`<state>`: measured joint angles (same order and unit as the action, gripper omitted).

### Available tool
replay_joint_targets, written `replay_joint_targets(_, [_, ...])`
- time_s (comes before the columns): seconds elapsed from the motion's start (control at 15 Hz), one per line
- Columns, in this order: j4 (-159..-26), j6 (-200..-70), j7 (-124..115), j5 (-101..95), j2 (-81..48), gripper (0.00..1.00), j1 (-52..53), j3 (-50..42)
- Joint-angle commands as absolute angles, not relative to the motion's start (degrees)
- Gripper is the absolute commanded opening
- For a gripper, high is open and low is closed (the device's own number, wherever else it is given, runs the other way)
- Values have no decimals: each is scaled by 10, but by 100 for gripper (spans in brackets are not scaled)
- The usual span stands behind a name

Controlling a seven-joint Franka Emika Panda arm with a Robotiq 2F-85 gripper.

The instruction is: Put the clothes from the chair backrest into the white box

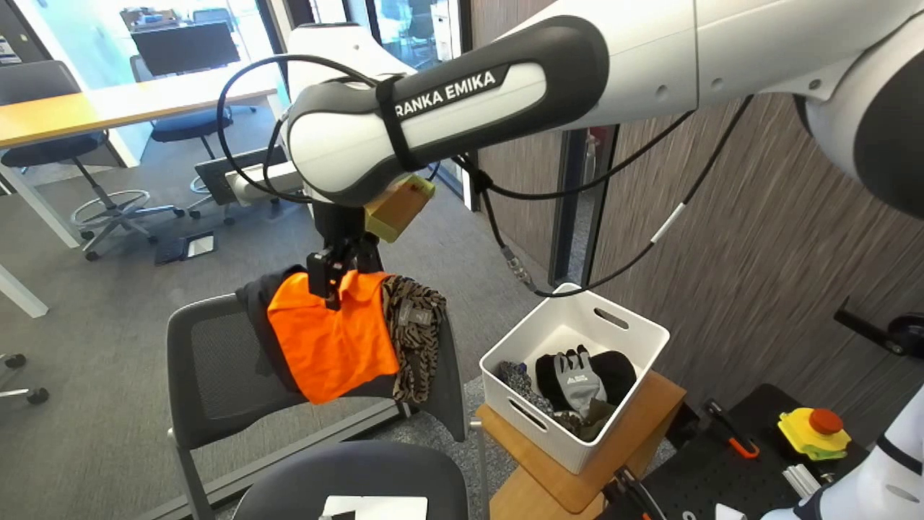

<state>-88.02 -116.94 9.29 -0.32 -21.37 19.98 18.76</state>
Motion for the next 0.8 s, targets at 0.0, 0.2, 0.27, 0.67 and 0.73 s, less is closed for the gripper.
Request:
replay_joint_targets(0.0, [-792,-1114,96,-20,-273,100,220,182])
replay_joint_targets(0.2, [-766,-1112,72,-69,-283,100,238,163])
replay_joint_targets(0.27, [-761,-1114,64,-85,-284,100,244,156])
replay_joint_targets(0.67, [-746,-1105,29,-159,-286,100,268,131])
replay_joint_targets(0.73, [-743,-1097,25,-165,-286,100,270,129])
